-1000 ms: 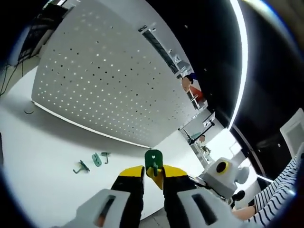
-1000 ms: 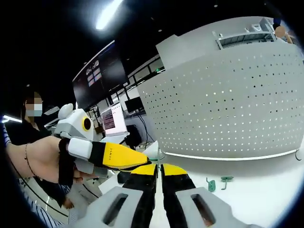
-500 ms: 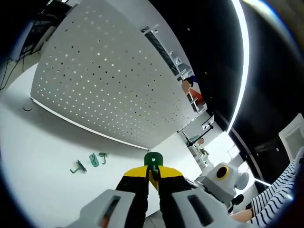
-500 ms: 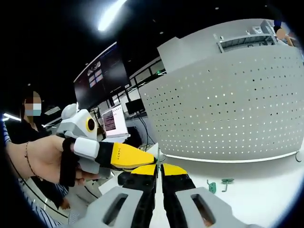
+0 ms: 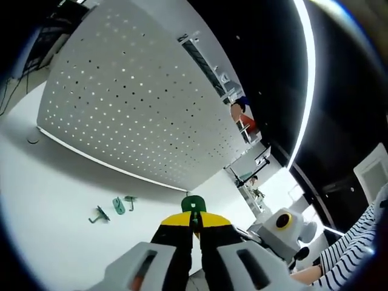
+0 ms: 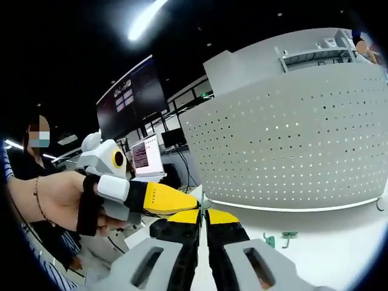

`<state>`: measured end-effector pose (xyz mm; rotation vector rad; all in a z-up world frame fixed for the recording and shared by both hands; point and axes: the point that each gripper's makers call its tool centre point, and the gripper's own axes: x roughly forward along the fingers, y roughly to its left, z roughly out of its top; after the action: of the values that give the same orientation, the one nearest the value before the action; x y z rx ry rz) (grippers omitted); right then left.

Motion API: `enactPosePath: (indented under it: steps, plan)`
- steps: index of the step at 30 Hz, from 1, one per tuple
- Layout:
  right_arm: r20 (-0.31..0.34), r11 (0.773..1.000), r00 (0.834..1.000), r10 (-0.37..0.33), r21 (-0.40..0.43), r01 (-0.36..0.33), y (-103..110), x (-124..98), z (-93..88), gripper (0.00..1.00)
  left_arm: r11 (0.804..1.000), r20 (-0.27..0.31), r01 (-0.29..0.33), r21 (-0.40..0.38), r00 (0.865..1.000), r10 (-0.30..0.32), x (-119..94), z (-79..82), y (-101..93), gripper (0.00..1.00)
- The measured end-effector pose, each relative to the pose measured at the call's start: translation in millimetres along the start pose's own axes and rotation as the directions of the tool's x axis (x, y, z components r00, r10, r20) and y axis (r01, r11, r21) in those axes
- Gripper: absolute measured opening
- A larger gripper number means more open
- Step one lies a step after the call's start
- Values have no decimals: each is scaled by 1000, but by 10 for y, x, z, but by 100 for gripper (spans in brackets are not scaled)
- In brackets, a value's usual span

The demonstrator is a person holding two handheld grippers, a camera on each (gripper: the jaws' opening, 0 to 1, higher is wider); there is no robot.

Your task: Insert the hook assembly into the mounting plate slot until the hook locks in place.

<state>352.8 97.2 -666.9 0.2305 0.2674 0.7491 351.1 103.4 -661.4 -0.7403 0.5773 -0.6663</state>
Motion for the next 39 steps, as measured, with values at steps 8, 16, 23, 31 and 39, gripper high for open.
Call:
enactPosePath:
  steps: [8,16,23,31,39]
  plan:
    - [-12,1000,1000,7,-15,-8,18,23,-14,1,995,-12,-27,101,1000,28,-16,12,-20,2]
    - [-31,1000,1000,7,-20,-8,9,34,-26,2,971,-22,-84,225,996,92,-11,17,21,1]
    - [-43,1000,999,17,-12,-18,27,44,-7,4,942,-16,-128,309,990,140,-25,79,76,1]
    - [-48,999,999,17,-26,-18,3,11,53,8,899,-5,-177,401,981,196,-1,174,144,1]
    - [2,982,994,-108,-157,107,-364,-140,274,21,823,70,-255,507,964,256,-21,363,207,1]
